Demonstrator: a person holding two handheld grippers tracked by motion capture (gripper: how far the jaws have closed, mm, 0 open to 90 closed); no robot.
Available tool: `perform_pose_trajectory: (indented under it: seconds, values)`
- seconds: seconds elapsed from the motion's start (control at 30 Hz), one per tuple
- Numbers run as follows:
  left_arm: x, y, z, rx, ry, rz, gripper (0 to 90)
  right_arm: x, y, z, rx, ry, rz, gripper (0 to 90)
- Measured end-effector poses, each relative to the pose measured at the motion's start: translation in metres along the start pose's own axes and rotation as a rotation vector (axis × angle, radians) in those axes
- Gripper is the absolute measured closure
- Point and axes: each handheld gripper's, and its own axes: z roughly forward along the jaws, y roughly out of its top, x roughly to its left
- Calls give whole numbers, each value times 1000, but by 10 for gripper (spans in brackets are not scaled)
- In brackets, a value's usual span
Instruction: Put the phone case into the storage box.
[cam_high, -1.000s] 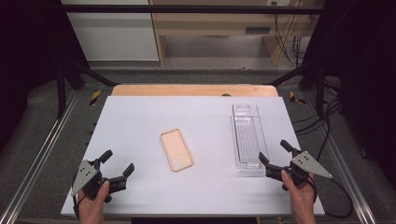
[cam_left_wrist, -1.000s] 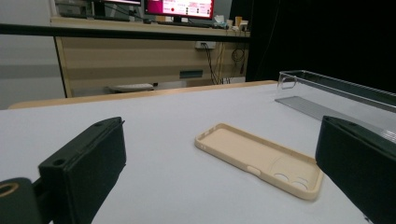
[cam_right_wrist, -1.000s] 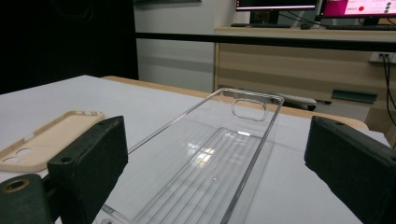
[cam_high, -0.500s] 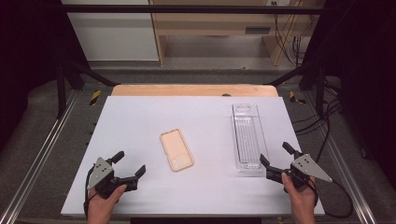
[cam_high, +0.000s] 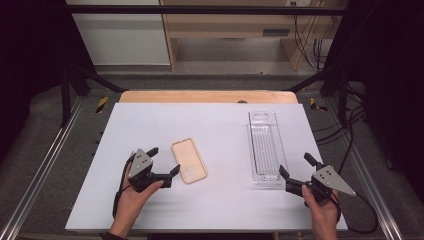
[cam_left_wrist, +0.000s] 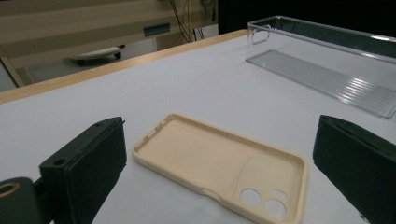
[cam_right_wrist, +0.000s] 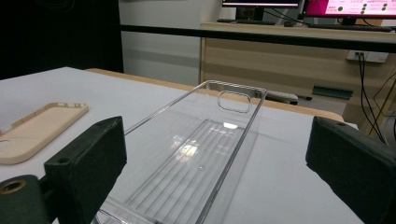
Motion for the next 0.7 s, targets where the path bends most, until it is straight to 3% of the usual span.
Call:
perform_pose_trajectory:
  seconds: [0.2,0.27,0.43,0.5,0.57,0.63,0.7]
  values:
    - [-1,-4,9,62,-2,19,35,-2,-1,2,-2,-8,6,57]
    - [-2,-7,10,57,-20,-33,49,0,0,1,4,-8,-5,56]
    - [-8,-8,13,74,-28,-23,108,0,-2,1,12,-16,-6,54]
    - [-10,-9,15,88,-23,-7,163,-1,-2,0,14,-13,-10,54]
    - [-14,-10,17,100,-40,-20,191,-1,-3,0,16,-15,-14,54]
    - [-19,-10,20,131,-53,13,330,-2,-3,-1,16,-20,-9,55]
    - [-23,-11,21,149,-71,6,407,0,-3,-1,18,-22,-7,55]
